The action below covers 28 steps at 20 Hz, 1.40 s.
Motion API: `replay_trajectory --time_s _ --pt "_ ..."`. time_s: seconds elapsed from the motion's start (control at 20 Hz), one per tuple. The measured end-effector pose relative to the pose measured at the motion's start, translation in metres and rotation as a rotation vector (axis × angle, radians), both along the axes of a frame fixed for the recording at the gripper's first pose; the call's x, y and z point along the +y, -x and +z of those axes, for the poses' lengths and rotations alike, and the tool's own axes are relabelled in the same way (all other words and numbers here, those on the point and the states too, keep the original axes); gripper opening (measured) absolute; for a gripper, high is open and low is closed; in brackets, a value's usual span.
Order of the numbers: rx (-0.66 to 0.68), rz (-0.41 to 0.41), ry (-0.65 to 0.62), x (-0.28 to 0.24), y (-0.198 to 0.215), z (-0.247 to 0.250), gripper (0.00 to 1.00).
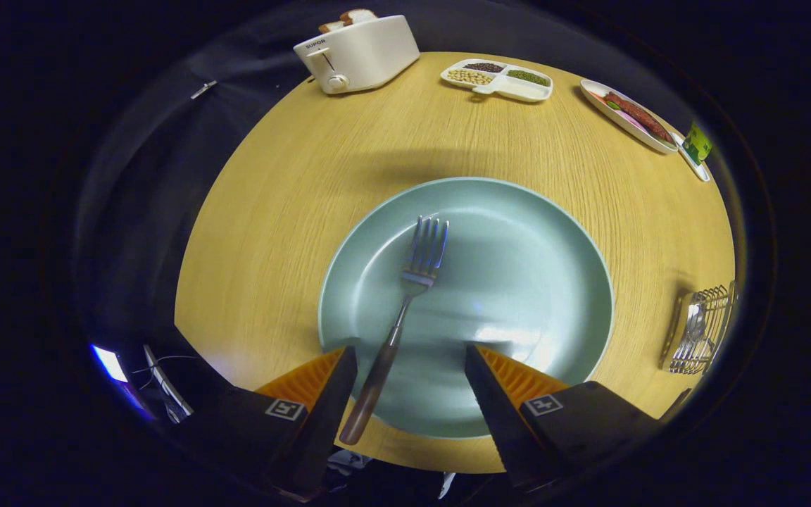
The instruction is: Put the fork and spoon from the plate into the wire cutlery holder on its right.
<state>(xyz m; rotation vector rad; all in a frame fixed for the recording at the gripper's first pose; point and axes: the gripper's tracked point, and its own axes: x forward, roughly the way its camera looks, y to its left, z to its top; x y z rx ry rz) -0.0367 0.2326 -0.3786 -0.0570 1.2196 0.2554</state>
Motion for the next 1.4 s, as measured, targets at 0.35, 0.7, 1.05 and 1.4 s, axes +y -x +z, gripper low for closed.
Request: replay_trajectory --time_s 0.35,0.7,1.05,1.4 --pt "0.037 0.035 0.037 0.001 0.008 -0.007 0.32" --pt "0.105 0.071 -0.047 0.004 0.012 -0.006 0.1" --pt "0.078 0.064 -0.142 -0.011 -0.001 0.027 0.07" --pt "0.061 0.097 -0.113 -0.088 0.01 0.094 0.06"
